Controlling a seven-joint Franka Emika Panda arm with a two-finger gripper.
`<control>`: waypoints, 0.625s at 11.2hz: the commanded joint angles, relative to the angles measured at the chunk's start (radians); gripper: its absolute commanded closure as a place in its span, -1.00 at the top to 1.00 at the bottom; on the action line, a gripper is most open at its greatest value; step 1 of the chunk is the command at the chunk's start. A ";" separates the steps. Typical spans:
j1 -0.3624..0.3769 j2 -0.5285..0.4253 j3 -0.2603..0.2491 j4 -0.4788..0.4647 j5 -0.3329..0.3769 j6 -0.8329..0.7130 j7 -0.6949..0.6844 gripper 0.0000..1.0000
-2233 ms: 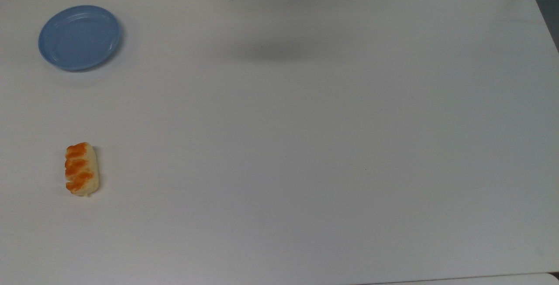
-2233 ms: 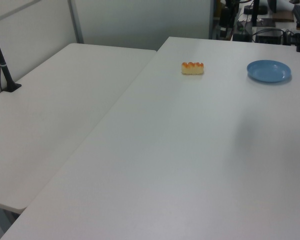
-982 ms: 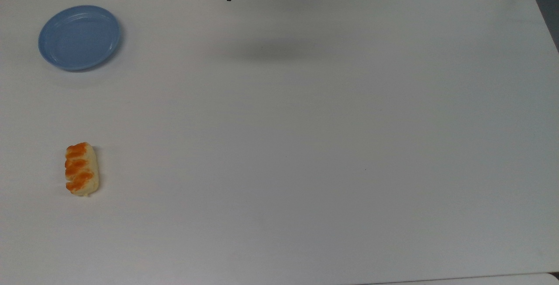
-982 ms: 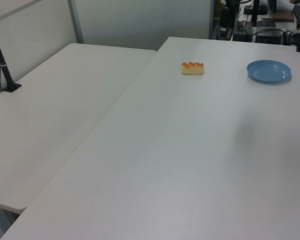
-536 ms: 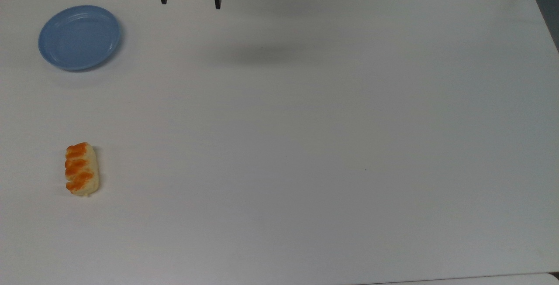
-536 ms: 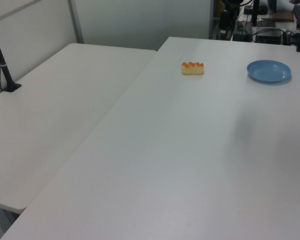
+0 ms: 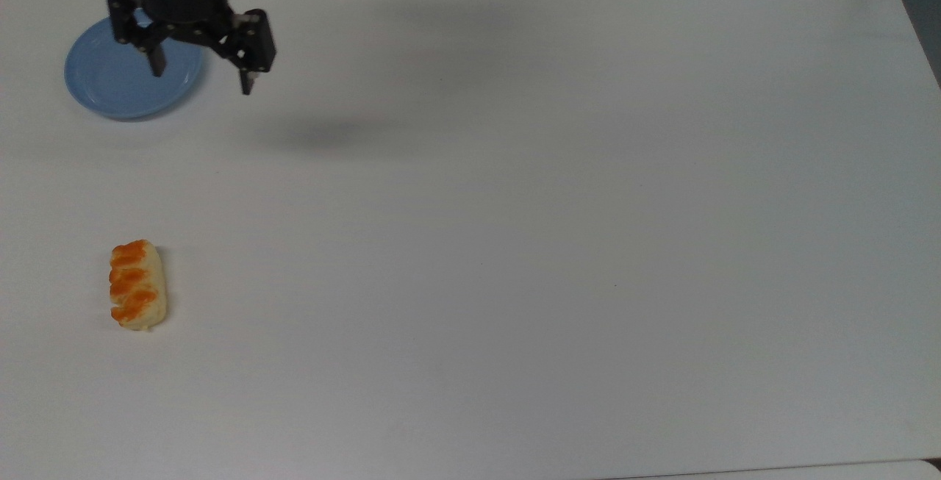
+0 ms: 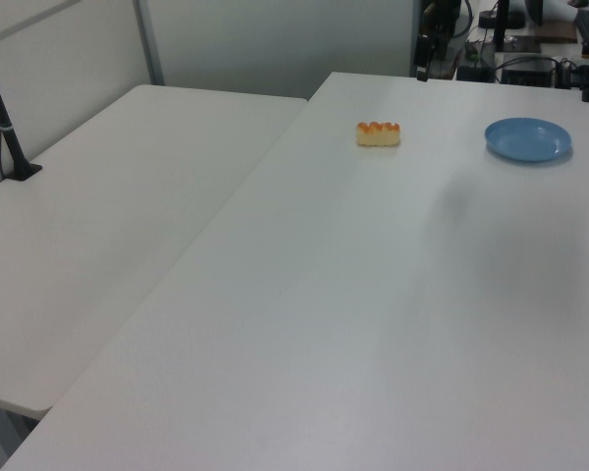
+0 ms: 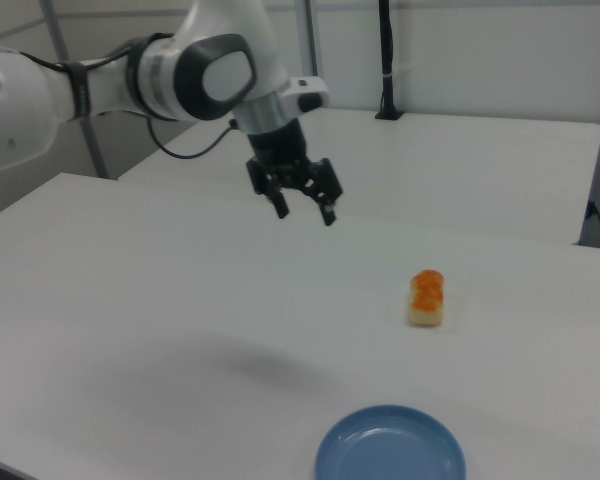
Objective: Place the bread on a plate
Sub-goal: 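Move the open gripper over the orange-glazed bread roll and lower it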
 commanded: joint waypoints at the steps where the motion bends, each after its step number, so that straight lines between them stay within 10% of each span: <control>1: -0.045 0.156 -0.004 0.165 -0.022 0.039 -0.044 1.00; 7: -0.044 0.407 0.001 0.337 -0.099 0.083 -0.075 0.98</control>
